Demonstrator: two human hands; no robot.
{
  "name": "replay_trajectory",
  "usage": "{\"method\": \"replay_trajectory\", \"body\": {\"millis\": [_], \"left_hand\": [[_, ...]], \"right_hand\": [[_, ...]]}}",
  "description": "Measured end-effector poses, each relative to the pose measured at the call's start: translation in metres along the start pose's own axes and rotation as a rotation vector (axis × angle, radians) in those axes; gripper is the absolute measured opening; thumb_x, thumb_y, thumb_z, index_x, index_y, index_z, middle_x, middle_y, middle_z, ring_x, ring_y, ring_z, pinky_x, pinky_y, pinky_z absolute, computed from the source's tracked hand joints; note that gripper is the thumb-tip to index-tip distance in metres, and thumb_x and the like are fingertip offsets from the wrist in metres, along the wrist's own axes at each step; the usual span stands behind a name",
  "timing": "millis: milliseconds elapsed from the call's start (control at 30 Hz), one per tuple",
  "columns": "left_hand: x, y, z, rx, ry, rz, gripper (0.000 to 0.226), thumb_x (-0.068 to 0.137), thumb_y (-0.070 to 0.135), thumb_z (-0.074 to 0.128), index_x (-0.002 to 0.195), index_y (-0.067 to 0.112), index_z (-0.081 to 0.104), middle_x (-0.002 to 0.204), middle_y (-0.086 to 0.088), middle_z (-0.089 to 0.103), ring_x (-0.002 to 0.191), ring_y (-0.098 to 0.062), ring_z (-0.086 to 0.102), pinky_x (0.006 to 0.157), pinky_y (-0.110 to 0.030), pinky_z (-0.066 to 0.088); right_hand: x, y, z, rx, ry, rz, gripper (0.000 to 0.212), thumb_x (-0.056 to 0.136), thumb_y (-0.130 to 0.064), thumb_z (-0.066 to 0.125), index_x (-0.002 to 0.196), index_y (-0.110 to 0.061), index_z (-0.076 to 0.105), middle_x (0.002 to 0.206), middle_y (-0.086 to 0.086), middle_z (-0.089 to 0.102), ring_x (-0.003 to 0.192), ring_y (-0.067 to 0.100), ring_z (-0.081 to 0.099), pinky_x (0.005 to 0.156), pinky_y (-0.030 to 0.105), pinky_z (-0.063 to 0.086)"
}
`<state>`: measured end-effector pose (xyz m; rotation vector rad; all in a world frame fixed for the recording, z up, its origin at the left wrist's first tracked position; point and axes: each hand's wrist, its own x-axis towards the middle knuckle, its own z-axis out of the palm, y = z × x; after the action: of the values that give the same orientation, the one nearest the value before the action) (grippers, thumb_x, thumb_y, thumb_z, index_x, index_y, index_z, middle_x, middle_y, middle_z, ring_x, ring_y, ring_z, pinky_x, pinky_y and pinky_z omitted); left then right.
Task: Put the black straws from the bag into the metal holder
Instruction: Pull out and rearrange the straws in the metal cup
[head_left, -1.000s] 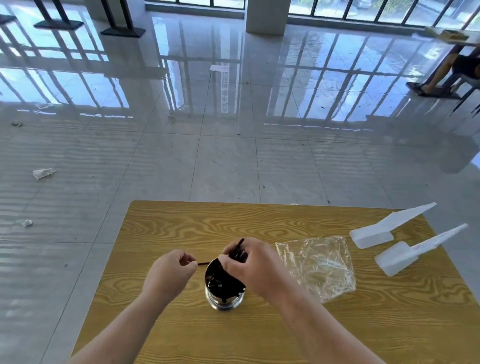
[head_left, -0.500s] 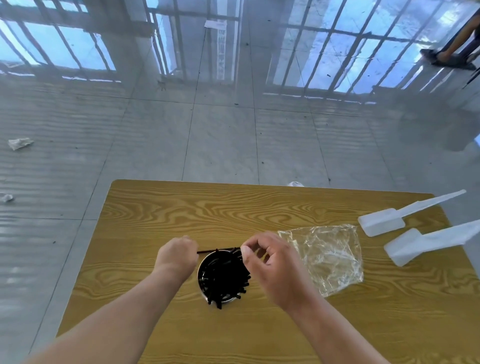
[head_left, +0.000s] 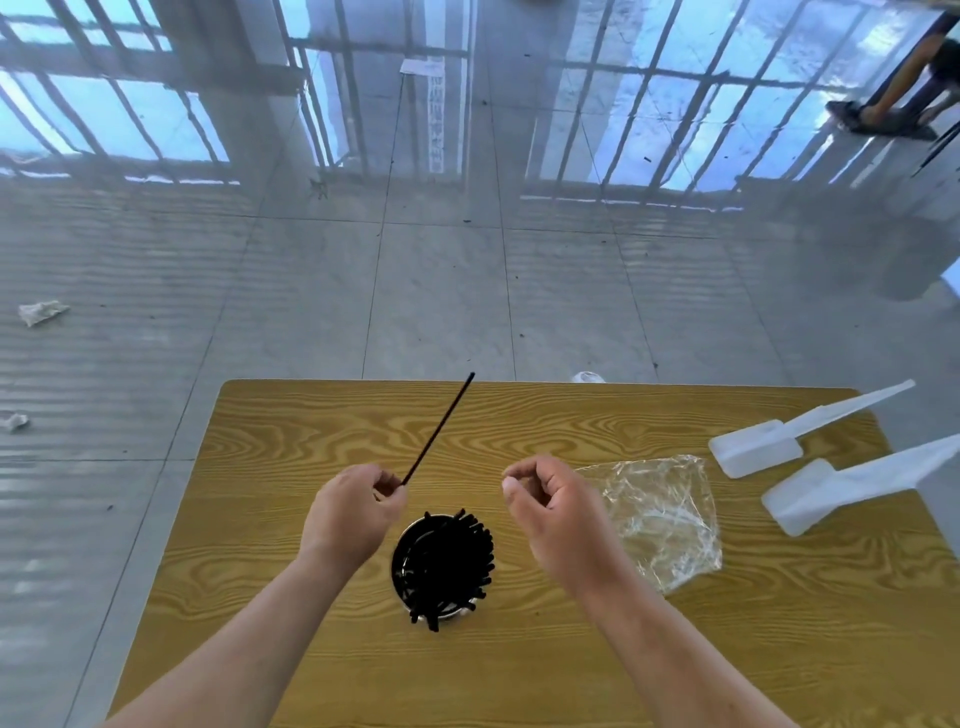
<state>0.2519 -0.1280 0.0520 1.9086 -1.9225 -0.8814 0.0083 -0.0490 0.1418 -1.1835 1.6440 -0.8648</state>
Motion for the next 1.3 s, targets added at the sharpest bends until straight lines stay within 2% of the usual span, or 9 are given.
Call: {"method": "replay_trajectory", "body": {"millis": [167, 300, 367, 500, 600, 767, 933, 1100, 1300], "left_hand": [[-0.032, 0.041, -0.048, -0.026, 0.150, 0.334, 0.003, 0.081, 0.039, 0.071, 0.080, 0.037, 0.069, 0.083, 0.026, 0.064, 0.072, -0.002, 0.064, 0.055, -0.007, 0.038], [-0.052, 0.065, -0.069, 0.032, 0.146, 0.502, 0.011, 0.081, 0.028, 0.080, 0.081, 0.033, 0.071, 0.084, 0.023, 0.064, 0.067, -0.001, 0.060, 0.062, -0.009, 0.040], [-0.062, 0.070, -0.075, 0.017, 0.093, 0.485, 0.013, 0.083, 0.029, 0.081, 0.083, 0.035, 0.069, 0.086, 0.023, 0.064, 0.069, -0.001, 0.060, 0.064, -0.015, 0.044], [-0.082, 0.059, -0.082, 0.058, -0.102, 0.351, 0.029, 0.083, 0.063, 0.067, 0.107, 0.047, 0.061, 0.090, 0.025, 0.064, 0.076, 0.001, 0.062, 0.062, -0.018, 0.048], [-0.097, 0.047, -0.078, 0.144, -0.233, 0.288, 0.052, 0.073, 0.080, 0.061, 0.114, 0.049, 0.059, 0.091, 0.026, 0.065, 0.077, 0.004, 0.060, 0.057, -0.017, 0.044], [-0.115, 0.048, -0.059, 0.196, -0.336, 0.253, 0.074, 0.067, 0.076, 0.071, 0.132, 0.047, 0.051, 0.118, 0.030, 0.058, 0.084, 0.002, 0.057, 0.068, -0.014, 0.041], [-0.114, 0.052, -0.040, 0.233, -0.320, 0.258, 0.065, 0.080, 0.058, 0.073, 0.138, 0.038, 0.052, 0.128, 0.018, 0.059, 0.109, -0.009, 0.062, 0.090, -0.022, 0.048], [-0.112, 0.059, -0.031, 0.234, -0.254, 0.257, 0.047, 0.083, 0.057, 0.065, 0.126, 0.039, 0.059, 0.111, 0.018, 0.068, 0.097, -0.008, 0.063, 0.077, -0.022, 0.045], [-0.110, 0.064, -0.031, 0.277, -0.169, 0.322, 0.025, 0.092, 0.041, 0.060, 0.114, 0.034, 0.070, 0.105, 0.015, 0.072, 0.091, -0.010, 0.068, 0.078, -0.028, 0.054]], "right_hand": [[0.005, -0.037, -0.008, 0.133, -0.030, -0.023, 0.056, 0.092, -0.059, 0.073, 0.137, -0.033, 0.051, 0.073, -0.007, 0.062, 0.063, 0.007, 0.056, 0.057, 0.023, 0.048], [0.000, -0.065, -0.007, 0.123, -0.027, -0.127, 0.021, 0.103, -0.051, 0.062, 0.106, -0.033, 0.073, 0.073, -0.003, 0.072, 0.059, 0.009, 0.057, 0.053, 0.024, 0.046], [-0.007, -0.073, -0.005, 0.076, 0.010, -0.164, 0.031, 0.110, -0.039, 0.054, 0.089, -0.031, 0.075, 0.069, -0.002, 0.072, 0.057, 0.012, 0.058, 0.051, 0.028, 0.046], [-0.028, -0.071, -0.003, -0.136, 0.042, -0.261, 0.038, 0.111, -0.042, 0.050, 0.080, -0.030, 0.067, 0.071, 0.013, 0.067, 0.051, 0.024, 0.053, 0.048, 0.044, 0.042], [-0.037, -0.062, 0.005, -0.232, 0.013, -0.217, 0.039, 0.110, -0.041, 0.052, 0.080, -0.021, 0.066, 0.067, 0.011, 0.065, 0.047, 0.006, 0.044, 0.046, 0.032, 0.035], [-0.049, -0.044, 0.022, -0.442, -0.114, -0.085, 0.024, 0.101, -0.048, 0.061, 0.095, -0.027, 0.070, 0.074, -0.009, 0.069, 0.061, 0.004, 0.057, 0.055, 0.026, 0.047], [-0.052, -0.027, 0.020, -0.400, -0.006, -0.076, 0.009, 0.099, -0.042, 0.065, 0.096, -0.034, 0.065, 0.068, -0.007, 0.063, 0.054, 0.002, 0.053, 0.049, 0.024, 0.044], [-0.056, -0.012, 0.022, -0.407, -0.070, 0.013, 0.018, 0.098, -0.039, 0.063, 0.116, -0.034, 0.061, 0.081, -0.002, 0.070, 0.057, 0.005, 0.056, 0.050, 0.022, 0.043], [-0.057, -0.012, 0.028, -0.385, -0.143, -0.015, 0.008, 0.097, -0.036, 0.063, 0.102, -0.032, 0.066, 0.084, -0.011, 0.070, 0.067, 0.002, 0.061, 0.058, 0.020, 0.048]]}}
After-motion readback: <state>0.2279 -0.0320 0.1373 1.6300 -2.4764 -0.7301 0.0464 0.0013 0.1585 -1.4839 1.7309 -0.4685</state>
